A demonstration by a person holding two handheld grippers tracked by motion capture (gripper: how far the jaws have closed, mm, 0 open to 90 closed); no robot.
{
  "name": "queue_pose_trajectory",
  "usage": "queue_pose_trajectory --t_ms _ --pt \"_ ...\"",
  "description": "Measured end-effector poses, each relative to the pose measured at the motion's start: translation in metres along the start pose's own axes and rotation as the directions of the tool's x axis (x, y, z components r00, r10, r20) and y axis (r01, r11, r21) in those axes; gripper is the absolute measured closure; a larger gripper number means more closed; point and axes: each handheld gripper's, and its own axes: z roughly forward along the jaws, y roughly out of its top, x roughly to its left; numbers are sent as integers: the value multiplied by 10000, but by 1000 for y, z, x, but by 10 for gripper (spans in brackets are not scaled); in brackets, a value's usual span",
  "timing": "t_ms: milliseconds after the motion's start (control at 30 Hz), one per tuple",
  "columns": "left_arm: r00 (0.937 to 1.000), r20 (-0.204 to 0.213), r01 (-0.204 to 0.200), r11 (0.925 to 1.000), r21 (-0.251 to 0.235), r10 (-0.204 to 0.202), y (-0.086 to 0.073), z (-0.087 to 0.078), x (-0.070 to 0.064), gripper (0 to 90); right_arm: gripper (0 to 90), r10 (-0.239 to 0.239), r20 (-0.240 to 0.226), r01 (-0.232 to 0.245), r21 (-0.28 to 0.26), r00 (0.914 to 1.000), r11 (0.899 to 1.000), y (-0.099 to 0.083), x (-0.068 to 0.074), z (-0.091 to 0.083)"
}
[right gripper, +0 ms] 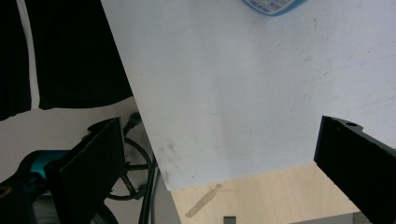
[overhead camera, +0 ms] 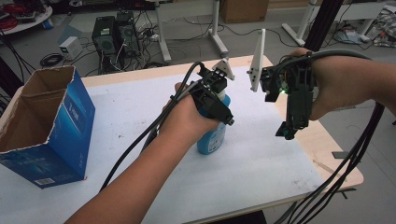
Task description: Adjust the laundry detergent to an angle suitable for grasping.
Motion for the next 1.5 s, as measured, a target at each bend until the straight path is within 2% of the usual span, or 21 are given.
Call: queue_pose_trajectory --t_ms 100,200,300,400,633,867,900,1000,1067,1167,1300,1333,1400,1500 --pt "10000 -88 8 10000 8 -8 0 0 0 318 13 -31 4 31 7 10000 10000 0 0 0" --pt "9999 -100 5 10000 93 -4 0 1 1 351 13 84 5 -84 -8 10000 10000 1 0 0" --pt "10000 79 11 10000 18 -11 0 1 1 413 13 23 22 -23 -23 10000 10000 1 1 0" --pt "10000 8 -41 10000 -1 41 0 1 0 427 13 70 21 -70 35 10000 10000 1 0 0" --pt "9993 -30 -373 9993 72 373 -1 -2 -2 440 13 29 -61 -29 10 10000 10000 2 -3 3" --pt "9978 381 -537 9986 1 536 -4 -20 6 441 13 43 -97 -43 -18 9999 10000 4 -4 3" --pt "9978 381 -537 9986 1 536 -4 -20 6 441 13 -31 -58 31 -7 10000 10000 5 -4 3" --pt "9958 469 -788 9969 71 784 -9 -36 13 441 13 -185 -74 185 11 9998 9998 9 -4 1" --pt "9953 482 -846 9964 49 843 -11 -39 15 441 13 -74 -57 74 14 10000 10000 10 -3 1" --pt "9870 643 -1492 9885 229 1475 -17 -52 24 441 13 -239 -53 239 -26 9997 9997 17 -4 0" --pt "9825 880 -1669 9856 271 1640 -23 -62 33 441 13 -353 -67 353 13 9994 9994 27 -2 -1" --pt "9788 1094 -1779 9835 323 1734 -27 -70 41 441 13 -426 -61 426 37 9991 9991 30 -2 -1" --pt "9773 1176 -1812 9829 331 1762 -30 -74 44 441 13 -528 -68 528 61 9986 9986 36 -2 -1" --pt "9653 1452 -2248 9736 390 2170 -39 -88 55 441 13 -692 -92 693 81 9976 9976 43 -2 -1"
